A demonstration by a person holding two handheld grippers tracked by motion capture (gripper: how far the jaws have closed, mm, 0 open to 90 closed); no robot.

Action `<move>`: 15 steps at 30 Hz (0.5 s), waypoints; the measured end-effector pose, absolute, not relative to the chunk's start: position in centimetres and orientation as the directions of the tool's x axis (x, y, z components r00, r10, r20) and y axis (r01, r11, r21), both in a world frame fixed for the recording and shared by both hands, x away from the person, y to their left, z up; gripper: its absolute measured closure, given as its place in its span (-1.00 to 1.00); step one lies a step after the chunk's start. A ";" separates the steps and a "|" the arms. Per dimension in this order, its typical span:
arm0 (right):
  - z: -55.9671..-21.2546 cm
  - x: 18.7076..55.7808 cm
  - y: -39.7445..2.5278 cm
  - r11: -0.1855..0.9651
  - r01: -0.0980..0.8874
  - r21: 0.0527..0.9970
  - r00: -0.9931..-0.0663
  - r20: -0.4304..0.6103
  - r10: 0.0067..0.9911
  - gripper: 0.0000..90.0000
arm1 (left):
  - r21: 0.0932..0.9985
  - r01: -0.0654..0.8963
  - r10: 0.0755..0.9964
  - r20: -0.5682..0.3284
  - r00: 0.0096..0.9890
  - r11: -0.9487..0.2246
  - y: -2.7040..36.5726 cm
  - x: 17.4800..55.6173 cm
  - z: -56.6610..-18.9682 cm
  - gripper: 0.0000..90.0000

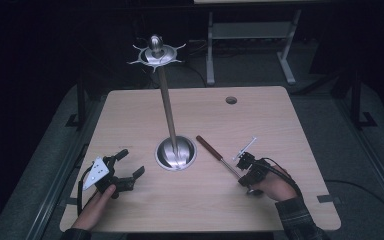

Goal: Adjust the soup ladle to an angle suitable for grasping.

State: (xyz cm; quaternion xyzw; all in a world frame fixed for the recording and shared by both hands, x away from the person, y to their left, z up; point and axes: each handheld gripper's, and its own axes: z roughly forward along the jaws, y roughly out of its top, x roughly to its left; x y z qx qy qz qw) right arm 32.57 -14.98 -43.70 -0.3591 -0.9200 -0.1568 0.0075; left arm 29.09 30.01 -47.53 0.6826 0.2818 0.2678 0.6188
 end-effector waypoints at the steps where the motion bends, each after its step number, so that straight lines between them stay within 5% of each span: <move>1: -43.7 32.6 -15.0 0.693 0.663 0.283 -0.742 0.126 0.658 1.00 | 0.996 0.053 0.716 0.017 0.698 -0.075 30.0 29.1 -47.5 -0.79; 15: -43.7 34.3 -16.5 0.685 0.683 0.255 -0.717 0.056 0.695 1.00 | 0.996 0.054 0.716 0.015 0.698 -0.074 30.0 29.1 -47.5 -0.78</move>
